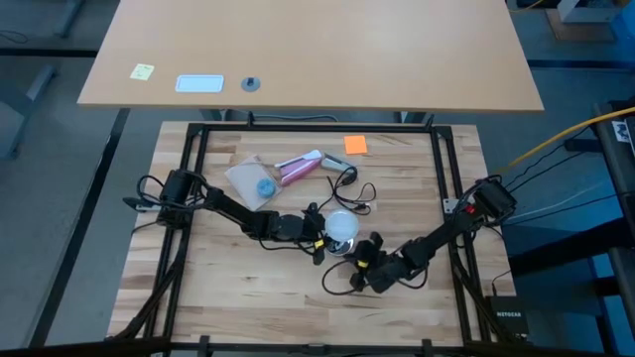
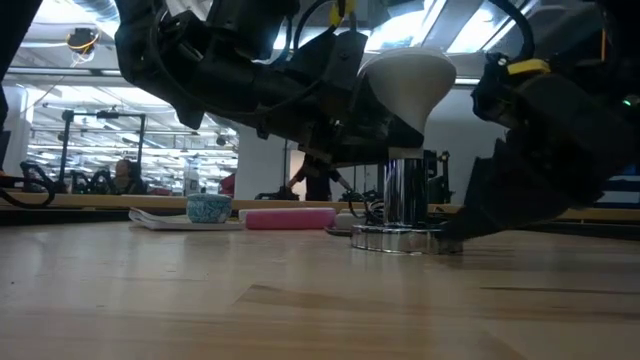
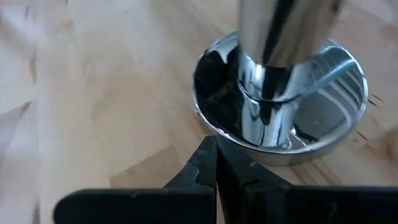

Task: Screw lightbulb
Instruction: Insert the white lightbulb into the silver desk lamp

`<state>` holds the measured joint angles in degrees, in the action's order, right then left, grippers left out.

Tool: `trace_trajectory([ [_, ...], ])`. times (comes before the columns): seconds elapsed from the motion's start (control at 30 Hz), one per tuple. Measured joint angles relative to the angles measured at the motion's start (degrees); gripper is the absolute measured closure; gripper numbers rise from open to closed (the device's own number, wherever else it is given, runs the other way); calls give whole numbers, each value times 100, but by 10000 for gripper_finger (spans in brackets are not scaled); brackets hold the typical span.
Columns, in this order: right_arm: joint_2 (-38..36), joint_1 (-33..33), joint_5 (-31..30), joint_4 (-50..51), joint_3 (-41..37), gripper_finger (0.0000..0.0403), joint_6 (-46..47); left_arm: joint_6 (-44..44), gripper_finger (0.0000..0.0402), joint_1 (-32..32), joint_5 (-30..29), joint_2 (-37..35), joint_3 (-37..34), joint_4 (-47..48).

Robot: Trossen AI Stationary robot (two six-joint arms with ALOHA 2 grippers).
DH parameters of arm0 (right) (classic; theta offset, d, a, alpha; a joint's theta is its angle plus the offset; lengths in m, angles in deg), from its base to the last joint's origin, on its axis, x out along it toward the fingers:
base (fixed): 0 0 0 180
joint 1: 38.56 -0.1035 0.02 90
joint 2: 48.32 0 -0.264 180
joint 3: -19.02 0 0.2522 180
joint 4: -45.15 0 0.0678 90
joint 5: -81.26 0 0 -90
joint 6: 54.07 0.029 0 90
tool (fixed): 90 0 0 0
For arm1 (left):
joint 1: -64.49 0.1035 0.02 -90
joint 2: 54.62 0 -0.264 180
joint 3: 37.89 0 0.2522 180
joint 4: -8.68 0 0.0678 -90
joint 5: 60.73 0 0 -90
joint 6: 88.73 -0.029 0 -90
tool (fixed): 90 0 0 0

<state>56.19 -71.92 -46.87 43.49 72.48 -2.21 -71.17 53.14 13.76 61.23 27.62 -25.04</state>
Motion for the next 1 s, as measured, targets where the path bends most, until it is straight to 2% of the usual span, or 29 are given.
trace_trajectory([
  [0.27, 0, -6, -107, 148, 0, 402, 230, 4, 251, 0, 8, 2, 0, -20],
  [0.47, -4, 43, -325, 638, 9, 402, 693, 0, 251, 2, 84, 2, 0, -20],
  [1.0, -11, 737, -566, 935, -2, 402, 290, -172, 251, 26, -64, 2, -19, -145],
])
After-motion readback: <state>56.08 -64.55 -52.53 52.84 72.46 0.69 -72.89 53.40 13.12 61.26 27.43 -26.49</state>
